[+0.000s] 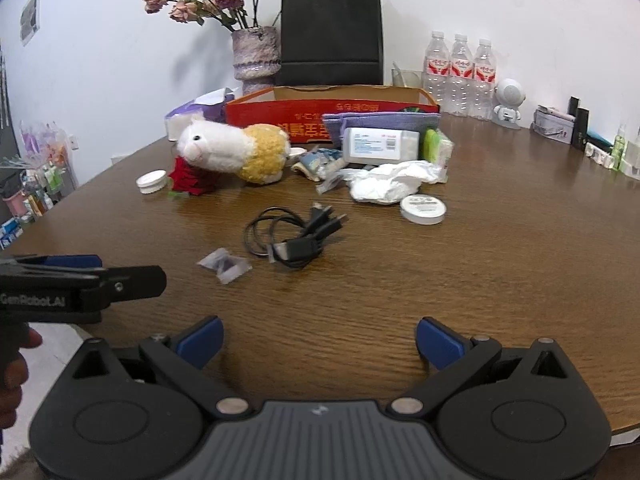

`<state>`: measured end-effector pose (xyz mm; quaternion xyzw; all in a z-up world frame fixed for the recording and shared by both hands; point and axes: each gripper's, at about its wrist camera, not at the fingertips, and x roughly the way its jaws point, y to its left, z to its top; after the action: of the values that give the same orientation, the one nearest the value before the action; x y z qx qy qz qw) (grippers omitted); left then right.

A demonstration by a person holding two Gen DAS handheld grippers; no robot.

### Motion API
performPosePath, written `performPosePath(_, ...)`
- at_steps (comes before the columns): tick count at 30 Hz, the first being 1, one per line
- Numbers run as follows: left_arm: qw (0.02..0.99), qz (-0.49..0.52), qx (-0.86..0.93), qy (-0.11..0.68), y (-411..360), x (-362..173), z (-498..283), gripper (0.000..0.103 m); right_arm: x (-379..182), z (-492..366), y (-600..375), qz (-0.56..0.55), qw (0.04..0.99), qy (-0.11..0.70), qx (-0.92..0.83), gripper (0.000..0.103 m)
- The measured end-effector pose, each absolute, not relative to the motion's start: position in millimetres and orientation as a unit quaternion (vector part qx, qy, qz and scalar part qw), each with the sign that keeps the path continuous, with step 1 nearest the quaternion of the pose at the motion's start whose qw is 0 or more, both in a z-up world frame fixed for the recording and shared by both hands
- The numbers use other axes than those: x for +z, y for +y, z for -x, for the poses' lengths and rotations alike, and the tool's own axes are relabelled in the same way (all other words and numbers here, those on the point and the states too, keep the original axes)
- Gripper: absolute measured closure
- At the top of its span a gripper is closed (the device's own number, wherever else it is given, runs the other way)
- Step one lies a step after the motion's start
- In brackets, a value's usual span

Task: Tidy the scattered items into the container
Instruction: 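Grasp the small clear plastic packet with the left gripper while the right gripper grasps the black cable, then carry the packet and cable into the cardboard box and open both grippers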

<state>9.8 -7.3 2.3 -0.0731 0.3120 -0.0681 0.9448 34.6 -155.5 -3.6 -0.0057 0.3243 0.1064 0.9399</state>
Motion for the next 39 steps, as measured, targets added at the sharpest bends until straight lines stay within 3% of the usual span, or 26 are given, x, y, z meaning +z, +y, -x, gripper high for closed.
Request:
performPosePath(7,0.943,0.036,-0.100,0.315,-35,1,-32,0.000,-3,-45,-166,0.032,0.943,0.320,0.087,0.000)
performPosePath(10,0.943,0.020,-0.107,0.314,-44,-1,-40,0.008,-4,-50,-170,0.032,0.941,0.324,0.090,0.000)
performPosePath(16,0.946,0.001,-0.115,0.304,-49,0,-46,0.038,-6,-55,-170,0.031,0.939,0.328,0.100,0.000)
performPosePath(19,0.946,-0.007,-0.125,0.298,-49,0,-47,0.070,-5,-60,-166,0.030,0.937,0.327,0.114,0.000)
performPosePath(28,0.951,0.017,-0.112,0.287,-26,4,-50,0.074,4,-85,-141,0.055,0.938,0.313,0.135,0.000)
performPosePath(32,0.955,0.026,-0.100,0.279,-14,7,-51,0.074,5,-101,-131,0.051,0.936,0.316,0.148,0.010)
performPosePath(37,0.955,0.044,-0.093,0.278,0,7,-53,0.074,-1,-111,-118,0.053,0.931,0.323,0.161,0.032)
performPosePath(39,0.956,0.048,-0.093,0.275,4,8,-52,0.074,0,-111,-116,0.055,0.931,0.319,0.168,0.048)
